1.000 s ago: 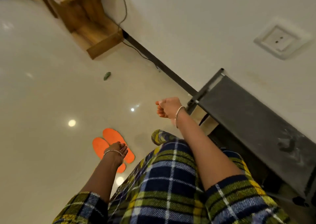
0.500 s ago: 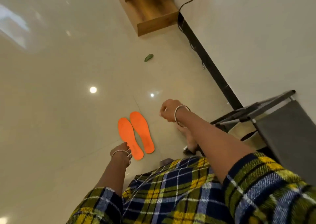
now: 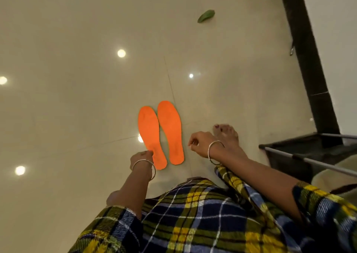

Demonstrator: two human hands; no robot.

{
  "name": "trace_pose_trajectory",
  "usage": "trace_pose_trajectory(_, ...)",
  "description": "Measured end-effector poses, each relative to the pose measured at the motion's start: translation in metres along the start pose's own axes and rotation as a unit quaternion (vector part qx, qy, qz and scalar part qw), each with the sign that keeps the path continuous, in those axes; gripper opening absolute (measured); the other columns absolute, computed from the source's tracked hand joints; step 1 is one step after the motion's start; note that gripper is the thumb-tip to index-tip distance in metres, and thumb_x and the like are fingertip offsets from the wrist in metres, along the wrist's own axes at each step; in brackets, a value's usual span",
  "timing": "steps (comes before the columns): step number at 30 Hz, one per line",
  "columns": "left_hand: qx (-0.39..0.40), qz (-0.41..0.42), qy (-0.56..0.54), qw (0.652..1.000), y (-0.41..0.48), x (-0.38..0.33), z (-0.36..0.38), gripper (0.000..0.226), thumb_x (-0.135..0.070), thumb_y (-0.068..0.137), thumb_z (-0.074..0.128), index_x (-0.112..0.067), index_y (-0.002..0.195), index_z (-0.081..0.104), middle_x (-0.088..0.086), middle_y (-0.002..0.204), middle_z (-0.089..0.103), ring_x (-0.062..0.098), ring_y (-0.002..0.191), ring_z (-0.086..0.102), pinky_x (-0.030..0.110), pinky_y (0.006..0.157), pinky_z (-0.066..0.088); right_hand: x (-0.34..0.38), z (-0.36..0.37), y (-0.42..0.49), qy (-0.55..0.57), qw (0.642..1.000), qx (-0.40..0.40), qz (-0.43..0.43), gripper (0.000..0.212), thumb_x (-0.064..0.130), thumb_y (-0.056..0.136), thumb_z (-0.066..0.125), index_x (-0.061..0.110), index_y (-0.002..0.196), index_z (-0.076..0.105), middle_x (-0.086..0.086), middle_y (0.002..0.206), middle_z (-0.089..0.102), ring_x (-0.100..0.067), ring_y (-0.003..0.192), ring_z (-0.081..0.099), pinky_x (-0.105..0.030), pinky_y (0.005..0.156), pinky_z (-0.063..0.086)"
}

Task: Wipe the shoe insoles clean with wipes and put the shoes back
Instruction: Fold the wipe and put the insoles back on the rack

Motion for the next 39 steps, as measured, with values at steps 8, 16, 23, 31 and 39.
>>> trace_pose_trajectory(8, -0.090, 0.020, 0.145, 0.985, 0.018, 0.025, 0.015, 0.040, -0.034, 0.080, 0.076, -0.010, 0.111, 0.067, 0.014, 0.108, 0.069, 0.033, 0.102, 0.063, 0.030, 0.082, 0.043, -0.031, 0.077, 0.055, 0.092, 0.991, -0.001, 0.098, 0.035, 0.035, 0.087, 0.069, 0.014, 0.115, 0.063, -0.008, 0.111, 0.067, -0.029, 0.107, 0.061, -0.032, 0.083, 0.047)
trace_pose_trajectory(16, -0.105, 0.019, 0.186, 0.977, 0.040, 0.041, 0.028, 0.053, -0.035, 0.076, 0.080, -0.009, 0.118, 0.060, 0.014, 0.115, 0.065, 0.033, 0.109, 0.060, 0.033, 0.083, 0.044, -0.018, 0.099, 0.093, 0.111, 0.980, -0.011, 0.164, 0.039, 0.047, 0.077, 0.078, 0.013, 0.079, 0.060, -0.008, 0.082, 0.063, -0.030, 0.083, 0.065, -0.028, 0.058, 0.041)
trace_pose_trajectory(23, -0.099, -0.002, 0.170, 0.980, 0.056, 0.041, 0.032, 0.029, -0.030, 0.074, 0.081, -0.013, 0.065, 0.060, 0.008, 0.066, 0.061, 0.030, 0.074, 0.064, 0.027, 0.060, 0.037, -0.008, 0.095, 0.106, 0.146, 0.979, -0.014, 0.144, 0.017, 0.025, 0.085, 0.070, 0.010, 0.087, 0.064, -0.012, 0.095, 0.068, -0.032, 0.093, 0.064, -0.029, 0.067, 0.043)
trace_pose_trajectory(31, -0.088, 0.027, 0.053, 0.994, 0.036, 0.045, 0.022, 0.032, -0.025, 0.071, 0.076, -0.011, 0.097, 0.066, 0.009, 0.096, 0.068, 0.028, 0.084, 0.064, 0.036, 0.080, 0.053, -0.030, 0.086, 0.068, 0.336, 0.931, -0.064, 0.127, 0.018, 0.013, 0.089, 0.066, 0.018, 0.101, 0.054, -0.011, 0.094, 0.064, -0.028, 0.088, 0.062, -0.035, 0.072, 0.053)
trace_pose_trajectory(39, 0.010, 0.035, -0.124, 0.992, -0.027, 0.026, 0.023, 0.028, 0.001, 0.086, 0.056, -0.002, 0.114, 0.058, 0.015, 0.100, 0.060, 0.025, 0.082, 0.059, 0.036, 0.064, 0.055, -0.027, 0.035, 0.009, 0.492, 0.856, 0.050, 0.151, 0.031, -0.012, 0.086, 0.066, -0.010, 0.116, 0.062, -0.019, 0.098, 0.069, -0.022, 0.077, 0.066, -0.028, 0.061, 0.060)
Point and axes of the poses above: each hand's wrist, its own y-axis towards the middle knuckle, its own z-axis out of the palm, x = y × z, the point moved 3 cm from there along y, towards the middle knuckle
